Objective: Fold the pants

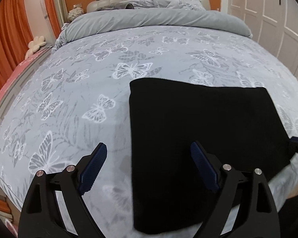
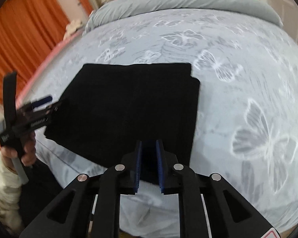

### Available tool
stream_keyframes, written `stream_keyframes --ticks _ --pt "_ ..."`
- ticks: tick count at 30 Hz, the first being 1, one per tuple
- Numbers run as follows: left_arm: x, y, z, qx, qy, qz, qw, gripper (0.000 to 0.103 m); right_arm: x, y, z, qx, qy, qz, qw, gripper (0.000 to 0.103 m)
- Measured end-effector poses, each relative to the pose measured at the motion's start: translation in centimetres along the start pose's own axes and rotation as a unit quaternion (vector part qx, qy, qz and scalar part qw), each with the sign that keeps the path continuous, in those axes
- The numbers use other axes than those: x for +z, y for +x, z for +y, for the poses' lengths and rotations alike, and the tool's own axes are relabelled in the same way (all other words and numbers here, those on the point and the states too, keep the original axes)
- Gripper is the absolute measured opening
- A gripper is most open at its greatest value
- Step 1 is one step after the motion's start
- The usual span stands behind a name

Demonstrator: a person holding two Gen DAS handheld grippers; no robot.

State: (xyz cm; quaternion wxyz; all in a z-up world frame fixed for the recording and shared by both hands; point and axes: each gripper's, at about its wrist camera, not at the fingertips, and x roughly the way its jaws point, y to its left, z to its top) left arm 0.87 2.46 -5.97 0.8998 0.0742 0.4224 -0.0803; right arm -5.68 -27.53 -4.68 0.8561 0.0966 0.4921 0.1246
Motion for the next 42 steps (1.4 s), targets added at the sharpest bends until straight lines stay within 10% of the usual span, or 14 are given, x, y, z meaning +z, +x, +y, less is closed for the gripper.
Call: stream_keyframes --ticks 5,14,17,20,24,33,38,40,42 --pt "-2.6 -0.7 1.1 -0.014 0.010 0.009 0.9998 0.088 -1.1 -0.2 -1.0 -0.018 0.033 0.000 0.999 0.051" --pt "-5.7 -1.7 2.4 -0.036 -0.010 0.011 0.9992 0.093 -3.8 1.3 -0.2 -0.051 0.002 0.027 0.998 0.050" --pt "-5.8 -0.4 1.2 0.000 0.026 0.022 0.9994 0.093 -2.9 2.8 -0.3 -0.060 0.016 0.015 0.998 0.018" --pt "-5.5 -1.6 1.1 0.010 0.032 -0.004 0.9994 0.092 -2.5 0.0 0.0 -0.050 0.031 -0.035 0.998 0.014" --pt "-5.7 -1.1 1.4 0.004 0.032 0.010 0.9994 0.093 -3.7 3.1 -2.5 -0.063 0.056 0.032 0.996 0.017" --pt "-5.6 -3.2 2.6 -0.023 0.007 -0.022 0.9995 0.092 -2.3 -3.7 -1.0 -0.001 0.067 -0.094 0.993 0.045" --pt "-5.3 -2.1 2.4 0.001 0.006 -0.006 1.0000 0.094 -0.8 -1.4 -0.6 0.038 0.092 -0.068 0.993 0.047" --pt "-5.2 -2.2 2.6 -0.002 0.001 -0.007 1.0000 0.094 -0.9 0.7 -0.6 0.038 0.104 -0.031 0.993 0.044" --pt "-5.0 -2.2 2.7 0.002 0.000 -0.011 0.9999 0.094 -1.3 1.6 0.3 0.016 0.078 -0.025 0.997 0.015"
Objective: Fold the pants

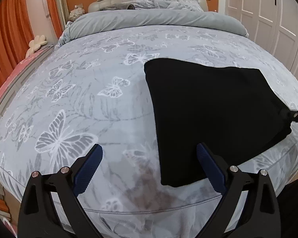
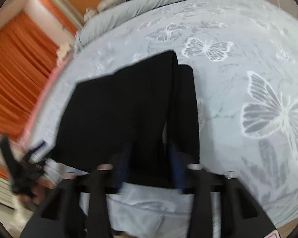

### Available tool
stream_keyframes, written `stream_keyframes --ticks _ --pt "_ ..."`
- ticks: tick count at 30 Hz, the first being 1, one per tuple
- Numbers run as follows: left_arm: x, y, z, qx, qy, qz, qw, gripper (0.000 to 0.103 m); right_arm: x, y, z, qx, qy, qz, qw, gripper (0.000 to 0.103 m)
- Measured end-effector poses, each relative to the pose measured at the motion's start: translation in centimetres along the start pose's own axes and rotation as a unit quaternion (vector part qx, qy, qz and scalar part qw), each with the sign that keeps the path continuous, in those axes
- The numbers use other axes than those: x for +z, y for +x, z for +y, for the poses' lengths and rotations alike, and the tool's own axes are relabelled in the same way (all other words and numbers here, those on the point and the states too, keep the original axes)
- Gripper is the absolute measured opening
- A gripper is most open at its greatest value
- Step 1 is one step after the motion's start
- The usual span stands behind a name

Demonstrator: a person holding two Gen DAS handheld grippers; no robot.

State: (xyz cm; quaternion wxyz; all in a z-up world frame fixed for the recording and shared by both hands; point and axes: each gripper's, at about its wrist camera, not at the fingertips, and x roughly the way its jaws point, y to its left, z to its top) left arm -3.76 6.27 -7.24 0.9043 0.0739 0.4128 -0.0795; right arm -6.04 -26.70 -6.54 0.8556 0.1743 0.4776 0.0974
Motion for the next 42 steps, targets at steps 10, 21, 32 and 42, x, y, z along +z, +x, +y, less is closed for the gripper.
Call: stream_keyframes --ticks 10,21,32,42 --pt "-0.6 0.4 -0.9 0.000 0.016 0.005 0.9999 0.096 -1.6 -0.6 0.1 -0.049 -0.023 -0.008 0.999 0.016" --pt "0.2 0.9 -1.7 0.000 0.006 0.021 0.9998 0.095 4.6 -4.2 5.0 -0.057 -0.095 -0.110 0.988 0.019" --pt "0.4 1.8 -1.8 -0.012 0.001 0.037 0.9993 0.097 9.7 5.7 2.1 -0.108 -0.069 -0.002 0.992 0.004" --pt "0.6 1.5 -2.3 -0.016 -0.003 0.043 0.9989 0.096 10.4 5.7 1.2 -0.119 -0.030 -0.019 0.992 0.005"
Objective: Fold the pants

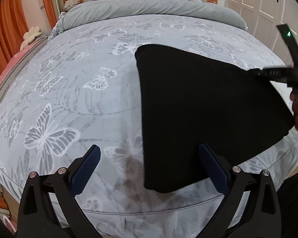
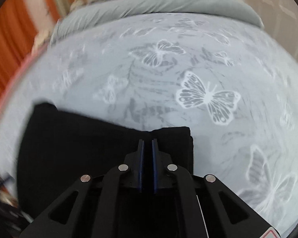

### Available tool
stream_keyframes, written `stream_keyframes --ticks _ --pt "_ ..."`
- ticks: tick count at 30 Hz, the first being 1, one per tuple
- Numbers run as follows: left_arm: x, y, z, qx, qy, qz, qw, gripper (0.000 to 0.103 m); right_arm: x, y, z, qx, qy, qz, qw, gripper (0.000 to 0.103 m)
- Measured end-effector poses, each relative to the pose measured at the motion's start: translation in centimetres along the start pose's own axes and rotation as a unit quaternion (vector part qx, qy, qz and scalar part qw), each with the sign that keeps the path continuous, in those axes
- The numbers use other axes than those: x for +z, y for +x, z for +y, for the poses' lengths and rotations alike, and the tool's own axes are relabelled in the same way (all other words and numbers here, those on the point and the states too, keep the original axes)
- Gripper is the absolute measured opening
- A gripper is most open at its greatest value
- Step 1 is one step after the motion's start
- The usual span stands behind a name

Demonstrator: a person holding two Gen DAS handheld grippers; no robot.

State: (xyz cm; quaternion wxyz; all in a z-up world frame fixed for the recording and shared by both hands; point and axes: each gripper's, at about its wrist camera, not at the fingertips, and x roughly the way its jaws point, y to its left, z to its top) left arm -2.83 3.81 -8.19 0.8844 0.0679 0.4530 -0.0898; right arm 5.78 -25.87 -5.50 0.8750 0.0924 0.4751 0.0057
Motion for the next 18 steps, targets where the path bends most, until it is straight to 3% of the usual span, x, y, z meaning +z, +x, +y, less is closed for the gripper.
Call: stream_keyframes --ticks 3,6,13,18 --pt "0.1 -0.4 -0.1 0.002 -0.001 -0.003 1.0000 0.096 0.2 -2.5 2.1 0.017 -0.023 -0.040 0.999 0.010" --pt "0.3 -0.8 -0.6 -0.003 -0.002 -0.004 1.0000 0.096 0.1 -3.3 5.0 0.064 -0.040 -0.044 0.996 0.010" --pt "0.7 -1.6 -1.5 -0.007 0.004 -0.014 0.9999 0.096 0.0 0.0 13.9 0.125 -0.112 -0.002 0.986 0.010" --pt "0.8 -1.5 -1.5 -0.002 0.004 -0.009 0.9999 0.096 -0.3 4.6 18.5 0.104 -0.151 0.038 0.982 0.010"
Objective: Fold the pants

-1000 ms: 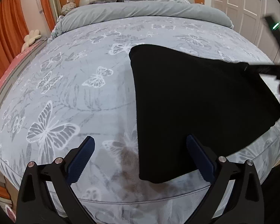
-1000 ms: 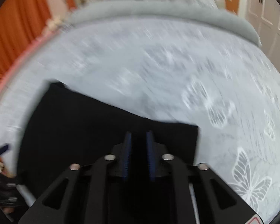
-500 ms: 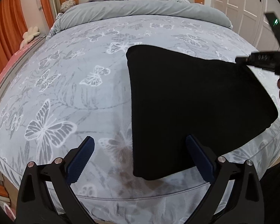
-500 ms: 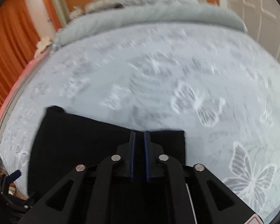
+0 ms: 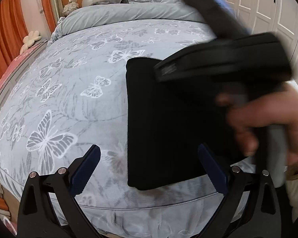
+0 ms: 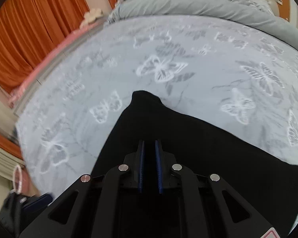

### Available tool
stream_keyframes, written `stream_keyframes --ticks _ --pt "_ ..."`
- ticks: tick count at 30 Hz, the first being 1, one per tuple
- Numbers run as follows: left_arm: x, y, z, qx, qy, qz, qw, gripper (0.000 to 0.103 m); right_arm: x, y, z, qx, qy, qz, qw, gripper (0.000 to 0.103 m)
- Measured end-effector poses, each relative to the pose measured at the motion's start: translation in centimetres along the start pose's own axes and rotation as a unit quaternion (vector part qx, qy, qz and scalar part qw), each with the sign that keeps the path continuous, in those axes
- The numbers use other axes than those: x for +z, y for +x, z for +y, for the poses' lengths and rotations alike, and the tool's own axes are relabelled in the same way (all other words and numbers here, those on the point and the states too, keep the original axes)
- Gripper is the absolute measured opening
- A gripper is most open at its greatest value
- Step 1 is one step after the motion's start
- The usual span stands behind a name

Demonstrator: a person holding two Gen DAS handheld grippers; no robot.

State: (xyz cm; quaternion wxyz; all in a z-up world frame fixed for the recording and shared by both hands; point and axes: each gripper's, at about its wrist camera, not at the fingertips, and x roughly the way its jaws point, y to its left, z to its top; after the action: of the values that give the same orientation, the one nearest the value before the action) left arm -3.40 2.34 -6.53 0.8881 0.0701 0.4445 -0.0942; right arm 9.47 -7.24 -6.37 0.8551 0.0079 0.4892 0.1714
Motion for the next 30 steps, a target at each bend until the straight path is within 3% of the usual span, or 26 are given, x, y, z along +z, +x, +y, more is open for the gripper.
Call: stream_keyframes --ticks 5,7,9,11,12,14,18,21,25,30 --pt "0.0 -0.2 1.0 0.000 -0.006 -0.003 1.0000 0.096 0.8 2.3 0.6 -0.012 -0.005 0.004 1.000 0.010" --pt "0.2 -0.2 1.9 0.003 -0.016 -0.009 0.9998 0.096 1.0 1.3 0.2 -0.001 -0.002 -0.005 1.000 0.010" --pt "0.4 -0.3 3.4 0.002 -0.041 -0.011 0.9991 0.096 1.2 -2.5 -1.0 0.004 0.013 -0.039 0.999 0.012" --pt "0.5 -0.5 5.0 -0.006 -0.071 -0.011 0.9974 0.096 0.2 -6.4 -3.0 -0.007 0.020 -0.072 0.997 0.025" --pt "0.5 -0.5 5.7 -0.006 -0.084 -0.011 0.9963 0.096 -1.0 -8.8 -4.6 -0.025 0.030 -0.090 0.995 0.038" --pt "0.5 -0.5 7.0 0.000 -0.106 -0.008 0.9944 0.096 -3.5 -11.8 -7.4 -0.057 0.054 -0.105 0.991 0.044" --pt "0.0 -0.6 8.1 -0.005 -0.126 0.001 0.9920 0.096 -11.3 -16.0 -13.6 -0.088 0.135 -0.093 0.982 0.045" --pt "-0.7 -0.8 6.8 -0.020 -0.109 0.008 0.9938 0.096 -15.6 -17.3 -15.3 -0.071 0.165 -0.078 0.981 0.045" --pt "-2.1 -0.5 3.6 -0.055 -0.079 0.029 0.9950 0.096 -18.2 -17.4 -15.2 -0.016 0.169 -0.070 0.983 0.045" --pt "-3.6 0.8 0.8 -0.028 -0.058 0.045 0.9969 0.096 -18.6 -14.5 -13.8 -0.012 0.155 -0.030 0.987 0.041"
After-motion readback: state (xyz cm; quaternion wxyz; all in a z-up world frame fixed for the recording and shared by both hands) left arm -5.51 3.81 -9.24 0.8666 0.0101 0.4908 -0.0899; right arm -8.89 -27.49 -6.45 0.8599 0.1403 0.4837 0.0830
